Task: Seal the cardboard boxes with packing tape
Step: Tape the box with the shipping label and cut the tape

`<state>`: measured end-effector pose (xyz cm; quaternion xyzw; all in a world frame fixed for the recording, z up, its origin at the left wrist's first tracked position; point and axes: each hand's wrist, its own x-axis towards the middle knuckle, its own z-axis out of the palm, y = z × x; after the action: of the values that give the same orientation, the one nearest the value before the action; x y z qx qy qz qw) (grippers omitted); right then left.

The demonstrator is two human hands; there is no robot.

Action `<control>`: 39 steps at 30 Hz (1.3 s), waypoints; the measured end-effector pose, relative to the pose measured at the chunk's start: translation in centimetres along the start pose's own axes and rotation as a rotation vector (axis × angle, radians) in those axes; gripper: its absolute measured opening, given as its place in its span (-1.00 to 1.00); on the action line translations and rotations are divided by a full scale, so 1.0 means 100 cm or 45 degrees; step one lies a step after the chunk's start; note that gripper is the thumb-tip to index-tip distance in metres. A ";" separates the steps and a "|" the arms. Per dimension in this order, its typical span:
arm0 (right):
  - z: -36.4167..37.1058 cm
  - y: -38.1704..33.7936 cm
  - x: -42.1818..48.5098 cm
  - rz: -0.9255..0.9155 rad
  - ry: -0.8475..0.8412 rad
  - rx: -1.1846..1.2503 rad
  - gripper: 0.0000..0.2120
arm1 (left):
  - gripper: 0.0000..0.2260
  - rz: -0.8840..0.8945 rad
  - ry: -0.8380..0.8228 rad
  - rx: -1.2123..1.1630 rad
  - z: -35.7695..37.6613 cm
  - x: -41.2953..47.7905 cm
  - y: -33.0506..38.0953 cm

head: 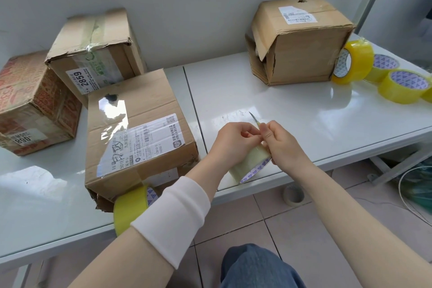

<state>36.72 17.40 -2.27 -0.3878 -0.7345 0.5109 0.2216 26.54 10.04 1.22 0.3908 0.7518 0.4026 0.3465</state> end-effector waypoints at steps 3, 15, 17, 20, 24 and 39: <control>0.003 0.002 0.000 0.028 -0.014 0.022 -0.67 | -0.93 -0.003 -0.006 0.008 0.001 0.000 -0.002; -0.022 -0.006 -0.005 -0.045 -0.061 0.159 -0.67 | -0.92 0.062 0.144 -0.100 -0.015 -0.005 0.001; -0.022 -0.004 -0.006 -0.056 -0.058 0.169 -0.85 | -0.90 0.036 0.106 -0.094 -0.015 -0.007 0.001; -0.016 -0.004 -0.008 -0.019 0.075 0.372 -0.93 | -0.90 -0.020 0.102 -0.131 -0.012 -0.011 -0.001; -0.002 -0.005 -0.015 -0.061 0.327 0.378 -0.86 | -0.88 -0.037 0.191 -0.128 -0.007 -0.012 0.001; -0.008 -0.014 -0.014 0.040 -0.069 0.571 -0.72 | -0.88 0.066 0.117 -0.067 -0.018 -0.016 0.005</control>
<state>37.67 16.46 -0.54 -0.3265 -0.6020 0.6751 0.2743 25.94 8.23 2.81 0.3819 0.7457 0.4484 0.3114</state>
